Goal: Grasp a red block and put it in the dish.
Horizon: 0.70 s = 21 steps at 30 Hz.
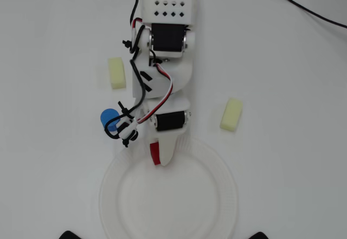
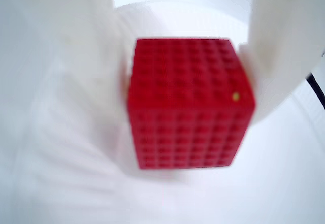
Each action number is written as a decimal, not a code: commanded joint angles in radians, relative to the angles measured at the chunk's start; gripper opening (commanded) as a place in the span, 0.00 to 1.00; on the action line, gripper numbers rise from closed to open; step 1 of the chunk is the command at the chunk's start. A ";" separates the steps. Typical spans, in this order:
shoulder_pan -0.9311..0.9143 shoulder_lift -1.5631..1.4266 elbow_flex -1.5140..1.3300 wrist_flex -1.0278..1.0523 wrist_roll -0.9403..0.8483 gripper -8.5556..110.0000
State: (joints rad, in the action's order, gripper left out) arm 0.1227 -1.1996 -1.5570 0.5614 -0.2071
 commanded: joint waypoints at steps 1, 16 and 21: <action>0.011 -0.049 0.092 0.025 0.003 0.24; 0.028 -0.295 0.138 0.313 0.041 0.45; 0.028 -0.362 0.201 0.454 0.071 0.46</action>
State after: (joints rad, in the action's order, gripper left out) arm 0.1304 -1.4297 -1.4772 0.9603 -0.1457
